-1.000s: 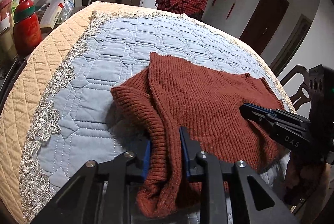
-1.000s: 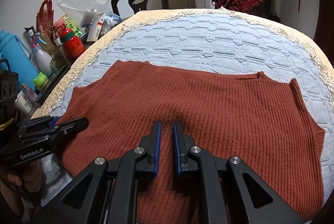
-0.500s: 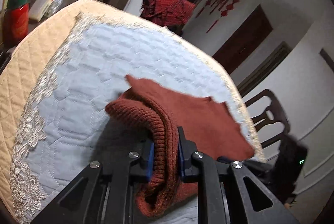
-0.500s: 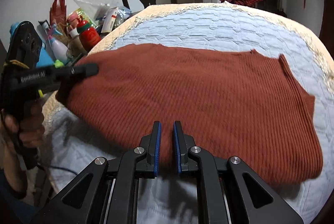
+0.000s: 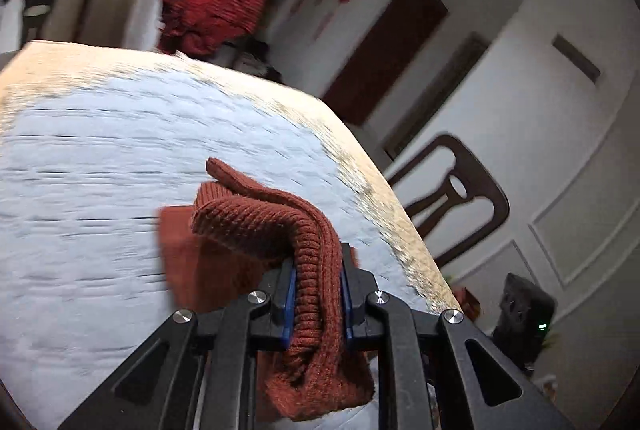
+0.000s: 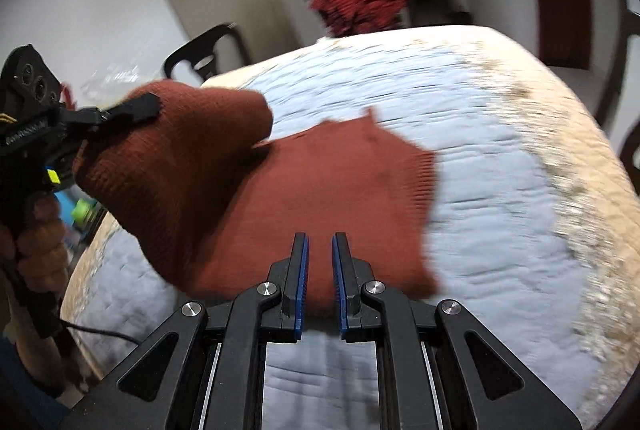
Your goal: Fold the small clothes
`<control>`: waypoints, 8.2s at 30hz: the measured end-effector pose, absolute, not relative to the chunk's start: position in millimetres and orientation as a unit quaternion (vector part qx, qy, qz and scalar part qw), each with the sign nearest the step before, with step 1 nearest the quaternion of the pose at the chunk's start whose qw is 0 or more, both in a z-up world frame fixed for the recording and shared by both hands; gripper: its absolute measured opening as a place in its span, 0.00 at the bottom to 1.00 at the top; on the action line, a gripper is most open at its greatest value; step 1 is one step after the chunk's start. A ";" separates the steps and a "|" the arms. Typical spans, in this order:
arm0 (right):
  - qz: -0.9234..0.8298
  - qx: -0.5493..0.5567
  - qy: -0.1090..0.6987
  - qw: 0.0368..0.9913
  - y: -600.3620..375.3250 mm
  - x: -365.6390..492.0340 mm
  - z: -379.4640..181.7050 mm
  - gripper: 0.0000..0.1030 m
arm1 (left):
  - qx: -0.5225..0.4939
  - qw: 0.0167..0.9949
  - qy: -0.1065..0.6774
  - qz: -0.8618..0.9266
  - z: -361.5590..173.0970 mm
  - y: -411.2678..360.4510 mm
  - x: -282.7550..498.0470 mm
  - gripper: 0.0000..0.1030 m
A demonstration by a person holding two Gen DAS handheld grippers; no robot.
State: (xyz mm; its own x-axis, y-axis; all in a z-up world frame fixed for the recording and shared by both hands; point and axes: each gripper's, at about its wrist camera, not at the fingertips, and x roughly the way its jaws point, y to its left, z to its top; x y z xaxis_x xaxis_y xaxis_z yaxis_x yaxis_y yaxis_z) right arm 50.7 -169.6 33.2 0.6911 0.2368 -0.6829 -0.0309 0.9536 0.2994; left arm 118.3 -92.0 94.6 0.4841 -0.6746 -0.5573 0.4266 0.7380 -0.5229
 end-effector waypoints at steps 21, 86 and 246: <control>0.106 0.277 0.321 0.900 -231.1 25.6 43.0 0.39 | -0.070 0.869 0.378 -0.313 85.5 -94.8 100.1 0.47; 0.101 0.092 0.388 0.912 -177.0 65.9 18.2 0.03 | 0.063 0.895 0.385 -0.215 46.3 -124.3 72.9 0.49; 0.212 0.056 0.390 0.894 3.6 224.5 43.2 0.15 | 0.005 0.924 0.377 -0.069 51.9 79.3 178.6 0.41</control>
